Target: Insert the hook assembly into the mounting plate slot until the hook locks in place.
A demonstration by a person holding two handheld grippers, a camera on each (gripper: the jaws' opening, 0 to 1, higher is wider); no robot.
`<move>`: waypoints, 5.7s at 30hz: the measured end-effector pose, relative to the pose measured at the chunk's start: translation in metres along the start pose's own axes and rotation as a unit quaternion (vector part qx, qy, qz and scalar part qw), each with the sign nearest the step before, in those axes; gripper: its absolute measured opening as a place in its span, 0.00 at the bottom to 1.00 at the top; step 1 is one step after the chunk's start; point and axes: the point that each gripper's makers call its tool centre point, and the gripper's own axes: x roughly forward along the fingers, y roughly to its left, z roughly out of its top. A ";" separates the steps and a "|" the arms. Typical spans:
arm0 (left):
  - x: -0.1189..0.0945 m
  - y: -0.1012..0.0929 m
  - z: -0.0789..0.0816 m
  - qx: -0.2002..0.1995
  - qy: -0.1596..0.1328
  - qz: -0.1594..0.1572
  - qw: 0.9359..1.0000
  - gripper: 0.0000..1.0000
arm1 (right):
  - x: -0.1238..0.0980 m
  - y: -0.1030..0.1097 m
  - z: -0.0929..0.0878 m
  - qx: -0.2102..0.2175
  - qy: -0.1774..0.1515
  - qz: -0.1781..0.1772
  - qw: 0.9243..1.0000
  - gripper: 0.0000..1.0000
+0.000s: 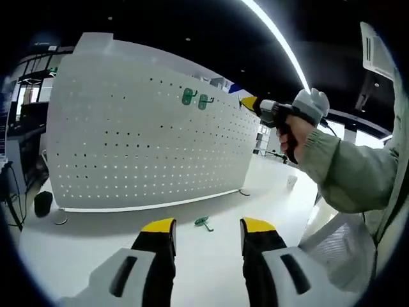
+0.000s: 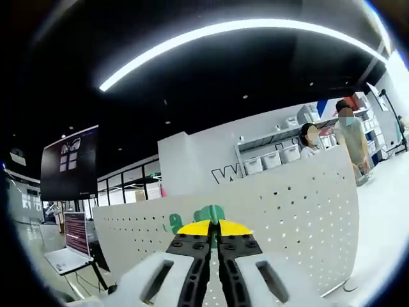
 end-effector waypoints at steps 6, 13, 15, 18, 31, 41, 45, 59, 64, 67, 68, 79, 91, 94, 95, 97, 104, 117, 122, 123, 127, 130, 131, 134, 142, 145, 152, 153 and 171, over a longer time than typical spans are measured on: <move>0.005 0.004 -0.003 -0.002 0.007 0.001 1.000 0.41 | 0.018 -0.009 0.003 -0.005 -0.019 -0.010 1.000 0.00; 0.010 0.011 -0.002 -0.004 0.010 0.007 1.000 0.41 | 0.036 -0.017 -0.003 -0.008 -0.033 -0.019 0.999 0.00; 0.012 0.013 -0.004 -0.003 0.013 0.008 1.000 0.41 | 0.041 -0.020 -0.007 -0.002 -0.034 -0.022 0.999 0.00; 0.013 0.016 -0.004 -0.003 0.015 0.010 1.000 0.40 | 0.048 -0.022 -0.012 -0.001 -0.037 -0.026 0.999 0.00; 0.022 0.019 -0.002 -0.003 0.017 0.009 1.000 0.40 | 0.065 -0.024 -0.015 0.002 -0.044 -0.026 0.999 0.00; 0.021 0.020 -0.003 -0.004 0.017 0.010 1.000 0.40 | 0.071 -0.027 -0.020 0.006 -0.044 -0.031 0.999 0.00; 0.019 0.022 -0.004 -0.005 0.017 0.013 1.000 0.40 | 0.073 -0.029 -0.022 0.006 -0.043 -0.036 0.998 0.00; 0.020 0.024 -0.004 -0.007 0.017 0.014 1.000 0.40 | 0.074 -0.030 -0.027 -0.016 -0.039 -0.039 0.998 0.00; 0.021 0.024 -0.004 -0.007 0.017 0.014 1.000 0.40 | 0.074 -0.030 -0.028 -0.010 -0.036 -0.040 0.998 0.00; 0.020 0.024 -0.004 -0.008 0.016 0.014 1.000 0.40 | 0.075 -0.030 -0.028 -0.017 -0.035 -0.040 0.998 0.00; 0.020 0.024 -0.004 -0.008 0.016 0.014 1.000 0.40 | 0.074 -0.030 -0.028 -0.017 -0.034 -0.040 0.998 0.00; 0.018 0.025 -0.002 -0.009 0.013 0.016 1.000 0.40 | 0.075 -0.029 -0.028 -0.029 -0.028 -0.041 0.998 0.01; 0.015 0.028 -0.003 -0.012 0.011 0.020 1.000 0.40 | 0.075 -0.028 -0.037 -0.050 -0.007 -0.039 0.998 0.01; 0.015 0.028 -0.002 -0.012 0.010 0.019 1.000 0.40 | 0.074 -0.028 -0.039 -0.051 -0.003 -0.039 0.998 0.02; 0.015 0.028 -0.002 -0.011 0.010 0.019 1.000 0.40 | 0.074 -0.028 -0.040 -0.052 -0.002 -0.039 0.998 0.02; 0.015 0.028 -0.002 -0.011 0.009 0.020 1.000 0.40 | 0.073 -0.028 -0.041 -0.053 0.001 -0.039 0.998 0.03; 0.014 0.027 0.000 -0.011 0.007 0.020 1.000 0.40 | 0.064 -0.027 -0.049 -0.061 0.016 -0.036 0.997 0.10; 0.008 0.024 0.004 -0.008 -0.003 0.025 1.000 0.40 | 0.025 -0.025 -0.075 -0.074 0.080 -0.019 0.994 0.29; 0.003 0.025 0.003 -0.011 -0.002 0.034 0.999 0.40 | 0.002 -0.021 -0.095 -0.077 0.131 -0.002 0.988 0.38; 0.002 0.024 0.005 -0.010 -0.003 0.034 0.999 0.40 | -0.001 -0.021 -0.097 -0.078 0.135 -0.001 0.988 0.39; -0.005 0.022 0.009 -0.002 -0.010 0.035 0.999 0.40 | -0.026 -0.012 -0.109 -0.096 0.163 0.019 0.982 0.40; -0.010 0.022 0.008 -0.003 -0.011 0.037 0.999 0.40 | -0.047 -0.005 -0.120 -0.101 0.190 0.031 0.976 0.41; -0.011 0.022 0.007 -0.002 -0.011 0.038 0.999 0.40 | -0.052 -0.003 -0.122 -0.101 0.195 0.035 0.975 0.41; -0.016 0.021 0.004 0.002 -0.009 0.039 0.999 0.40 | -0.073 0.005 -0.128 -0.107 0.215 0.048 0.969 0.42; -0.024 0.021 -0.002 0.013 -0.001 0.043 0.999 0.40 | -0.117 0.017 -0.130 -0.118 0.242 0.067 0.961 0.43; -0.025 0.022 -0.004 0.014 0.001 0.045 0.999 0.40 | -0.131 0.016 -0.133 -0.114 0.253 0.067 0.958 0.44; -0.024 0.017 -0.008 0.029 0.015 0.042 0.999 0.40 | -0.161 0.014 -0.142 -0.099 0.282 0.067 0.952 0.45; -0.023 0.017 -0.009 0.030 0.016 0.042 0.999 0.40 | -0.164 0.014 -0.143 -0.096 0.285 0.069 0.951 0.45; 0.019 0.007 -0.019 0.100 0.083 0.011 0.991 0.40 | -0.194 0.022 -0.161 -0.052 0.319 0.107 0.940 0.44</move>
